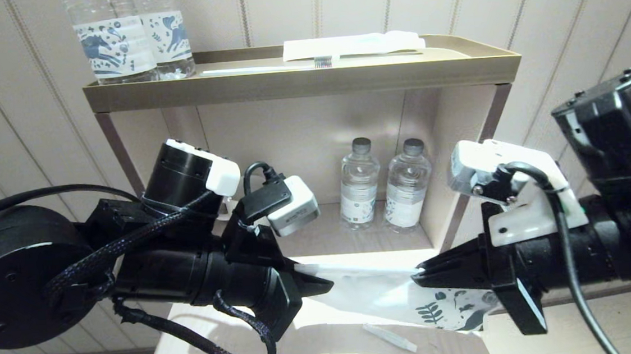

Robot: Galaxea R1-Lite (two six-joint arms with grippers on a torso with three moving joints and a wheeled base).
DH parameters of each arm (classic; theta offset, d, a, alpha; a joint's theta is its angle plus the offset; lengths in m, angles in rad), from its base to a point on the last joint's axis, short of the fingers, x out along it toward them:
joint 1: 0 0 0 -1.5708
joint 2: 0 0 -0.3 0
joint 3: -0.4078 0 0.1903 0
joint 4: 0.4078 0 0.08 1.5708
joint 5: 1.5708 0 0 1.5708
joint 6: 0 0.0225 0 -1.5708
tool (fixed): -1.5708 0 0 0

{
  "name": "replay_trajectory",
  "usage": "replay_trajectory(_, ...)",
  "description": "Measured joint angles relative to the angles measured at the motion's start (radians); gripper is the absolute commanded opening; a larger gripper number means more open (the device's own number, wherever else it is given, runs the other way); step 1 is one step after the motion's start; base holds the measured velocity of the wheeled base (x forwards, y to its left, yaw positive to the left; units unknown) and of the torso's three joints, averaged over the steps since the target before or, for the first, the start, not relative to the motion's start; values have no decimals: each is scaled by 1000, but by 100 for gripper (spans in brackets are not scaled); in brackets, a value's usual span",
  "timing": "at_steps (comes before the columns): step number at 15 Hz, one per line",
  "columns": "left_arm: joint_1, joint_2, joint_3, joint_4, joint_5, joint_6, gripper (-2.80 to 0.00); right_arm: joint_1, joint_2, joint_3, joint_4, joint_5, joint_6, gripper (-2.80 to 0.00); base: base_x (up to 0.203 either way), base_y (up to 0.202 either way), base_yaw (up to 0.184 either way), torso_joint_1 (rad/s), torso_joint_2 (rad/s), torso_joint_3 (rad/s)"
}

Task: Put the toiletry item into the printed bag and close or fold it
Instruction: Open the storage bag

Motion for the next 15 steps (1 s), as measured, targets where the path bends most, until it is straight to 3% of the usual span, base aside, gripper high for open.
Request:
replay_trajectory(7, 0, -2, 2, 0, 0, -1, -280, -135, -142, 148, 1, 56, -9, -280, 0, 0, 0, 0, 0, 0)
replay_trajectory(15, 0, 0, 8, 0, -6, -1, -280, -162, -215, 221, 2, 62, -11, -280, 0, 0, 0, 0, 0, 0)
